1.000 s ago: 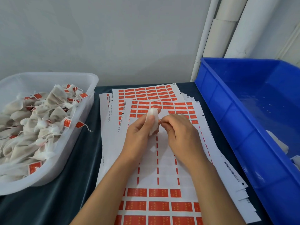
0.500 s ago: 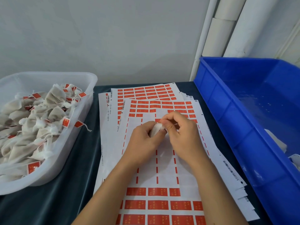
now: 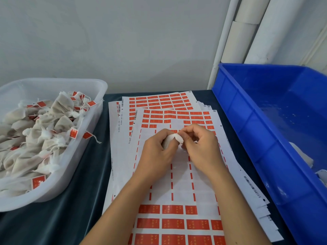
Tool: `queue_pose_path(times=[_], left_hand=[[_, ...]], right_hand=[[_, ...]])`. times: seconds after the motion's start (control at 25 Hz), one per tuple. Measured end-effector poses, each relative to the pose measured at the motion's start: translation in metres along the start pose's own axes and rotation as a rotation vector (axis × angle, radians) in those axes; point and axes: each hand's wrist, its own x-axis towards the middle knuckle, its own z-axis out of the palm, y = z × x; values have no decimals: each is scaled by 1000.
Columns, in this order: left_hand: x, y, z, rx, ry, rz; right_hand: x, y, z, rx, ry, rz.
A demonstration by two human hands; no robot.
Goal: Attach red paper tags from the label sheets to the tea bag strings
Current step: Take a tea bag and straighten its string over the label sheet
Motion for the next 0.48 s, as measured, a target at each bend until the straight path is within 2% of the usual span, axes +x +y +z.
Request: queue_pose_path(times=[0.24,0.48], left_hand=[[5,-5,-3,-63,120,-50],[6,-5,-3,-100,127,-76]], right_hand=[[-5,1,8,-193,-34,-145],[-5,1,8,-307,-52,-178]])
